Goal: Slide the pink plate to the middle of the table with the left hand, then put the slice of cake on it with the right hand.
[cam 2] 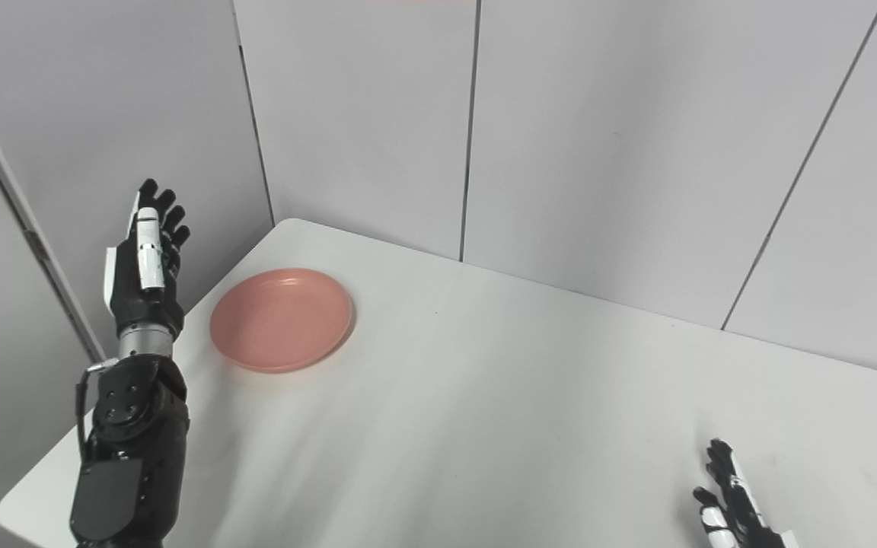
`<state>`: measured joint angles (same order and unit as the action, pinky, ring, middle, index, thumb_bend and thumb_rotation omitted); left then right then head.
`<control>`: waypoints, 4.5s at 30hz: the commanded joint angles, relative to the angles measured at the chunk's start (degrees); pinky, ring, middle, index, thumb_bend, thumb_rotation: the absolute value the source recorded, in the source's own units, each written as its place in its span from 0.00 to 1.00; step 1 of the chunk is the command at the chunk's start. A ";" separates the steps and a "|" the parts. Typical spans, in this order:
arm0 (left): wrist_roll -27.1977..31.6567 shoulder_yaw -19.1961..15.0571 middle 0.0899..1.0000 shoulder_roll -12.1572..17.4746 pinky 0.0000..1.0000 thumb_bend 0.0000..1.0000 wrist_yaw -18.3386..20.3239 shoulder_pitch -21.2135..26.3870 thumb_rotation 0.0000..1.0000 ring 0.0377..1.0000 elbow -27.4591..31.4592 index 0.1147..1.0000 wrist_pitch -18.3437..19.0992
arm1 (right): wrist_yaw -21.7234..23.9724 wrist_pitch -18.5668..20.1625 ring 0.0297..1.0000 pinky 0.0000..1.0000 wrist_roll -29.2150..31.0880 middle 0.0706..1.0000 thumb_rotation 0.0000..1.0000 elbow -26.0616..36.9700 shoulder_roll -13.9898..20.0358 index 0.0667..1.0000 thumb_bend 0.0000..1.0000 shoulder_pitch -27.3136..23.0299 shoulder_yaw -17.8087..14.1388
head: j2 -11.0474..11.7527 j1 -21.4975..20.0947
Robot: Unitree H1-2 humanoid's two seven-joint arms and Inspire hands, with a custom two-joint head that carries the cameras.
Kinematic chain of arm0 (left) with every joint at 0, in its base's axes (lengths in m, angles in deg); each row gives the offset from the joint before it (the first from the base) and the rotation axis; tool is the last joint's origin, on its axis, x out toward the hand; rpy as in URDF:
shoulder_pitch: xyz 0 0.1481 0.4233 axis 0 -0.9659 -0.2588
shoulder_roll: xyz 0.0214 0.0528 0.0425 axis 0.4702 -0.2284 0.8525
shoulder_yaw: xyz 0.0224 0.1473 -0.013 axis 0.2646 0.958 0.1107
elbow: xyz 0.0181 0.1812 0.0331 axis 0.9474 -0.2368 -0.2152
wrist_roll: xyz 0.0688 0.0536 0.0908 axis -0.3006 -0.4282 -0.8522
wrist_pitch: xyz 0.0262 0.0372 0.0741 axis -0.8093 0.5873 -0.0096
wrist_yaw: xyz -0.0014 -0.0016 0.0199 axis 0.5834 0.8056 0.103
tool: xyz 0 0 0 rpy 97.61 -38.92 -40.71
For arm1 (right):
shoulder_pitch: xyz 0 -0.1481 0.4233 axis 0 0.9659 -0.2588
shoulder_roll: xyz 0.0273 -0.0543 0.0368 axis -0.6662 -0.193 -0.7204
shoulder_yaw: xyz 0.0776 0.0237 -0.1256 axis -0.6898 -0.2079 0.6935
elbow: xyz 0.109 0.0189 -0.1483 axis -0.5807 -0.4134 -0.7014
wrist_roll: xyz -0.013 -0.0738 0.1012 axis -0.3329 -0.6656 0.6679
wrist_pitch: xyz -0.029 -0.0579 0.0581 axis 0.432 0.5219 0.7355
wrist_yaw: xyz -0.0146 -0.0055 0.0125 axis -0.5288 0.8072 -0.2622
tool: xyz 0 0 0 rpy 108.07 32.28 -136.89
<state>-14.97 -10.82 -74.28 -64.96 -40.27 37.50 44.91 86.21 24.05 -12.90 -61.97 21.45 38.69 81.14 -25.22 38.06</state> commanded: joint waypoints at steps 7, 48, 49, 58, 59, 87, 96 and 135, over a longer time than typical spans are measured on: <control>0.39 -0.51 0.96 2.28 0.94 0.29 -0.48 1.75 1.00 0.97 -3.11 0.94 -2.39 | 0.17 3.14 1.00 1.00 -0.23 1.00 1.00 -0.45 1.62 1.00 0.28 1.29 -0.97 | -0.30 0.29; 6.03 -0.19 1.00 3.80 0.97 0.30 0.65 3.33 1.00 0.99 -20.99 1.00 -3.73 | 0.67 2.59 1.00 1.00 1.31 1.00 1.00 -0.53 1.42 1.00 0.33 1.40 -1.96 | -2.29 0.85; 6.19 0.00 1.00 3.93 0.97 0.30 0.80 3.38 1.00 0.99 -21.45 1.00 -3.54 | 0.58 3.13 1.00 1.00 1.02 1.00 1.00 -0.11 1.42 1.00 0.32 1.46 -1.90 | -2.36 0.75; 6.18 2.29 1.00 4.40 0.98 0.30 2.54 4.20 1.00 0.99 -27.03 0.99 -5.85 | 0.64 3.72 1.00 1.00 -0.37 1.00 1.00 0.86 1.65 1.00 0.28 1.55 -1.58 | -2.42 0.50; 6.40 2.41 1.00 4.27 0.98 0.29 2.65 4.31 1.00 0.99 -27.35 1.00 -6.03 | 0.69 3.98 1.00 1.00 -0.22 1.00 1.00 0.97 1.57 1.00 0.28 1.57 -1.66 | -2.42 0.50; 5.10 14.58 0.98 0.69 0.95 0.33 7.54 6.32 1.00 0.96 -31.35 0.97 -3.46 | -0.14 4.42 1.00 1.00 -1.23 1.00 1.00 2.10 0.95 1.00 0.27 2.22 -0.86 | -3.85 -4.20; 5.68 16.80 0.97 -0.94 0.95 0.33 8.38 5.88 1.00 0.95 -29.03 0.96 -1.05 | -0.28 3.99 1.00 1.00 -1.89 1.00 1.00 3.05 0.71 1.00 0.29 2.50 -0.75 | -4.43 -5.61; 3.84 29.43 0.96 -5.13 0.92 0.33 16.22 0.58 1.00 0.94 -15.90 0.94 6.36 | -2.62 3.70 0.96 0.92 -5.35 0.96 1.00 5.30 -2.33 0.96 0.39 3.63 1.35 | -8.16 -23.25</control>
<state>-11.10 15.37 -76.84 -53.17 -38.47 22.28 47.34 83.16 26.66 -17.60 -57.27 19.45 41.35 81.67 -33.31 14.85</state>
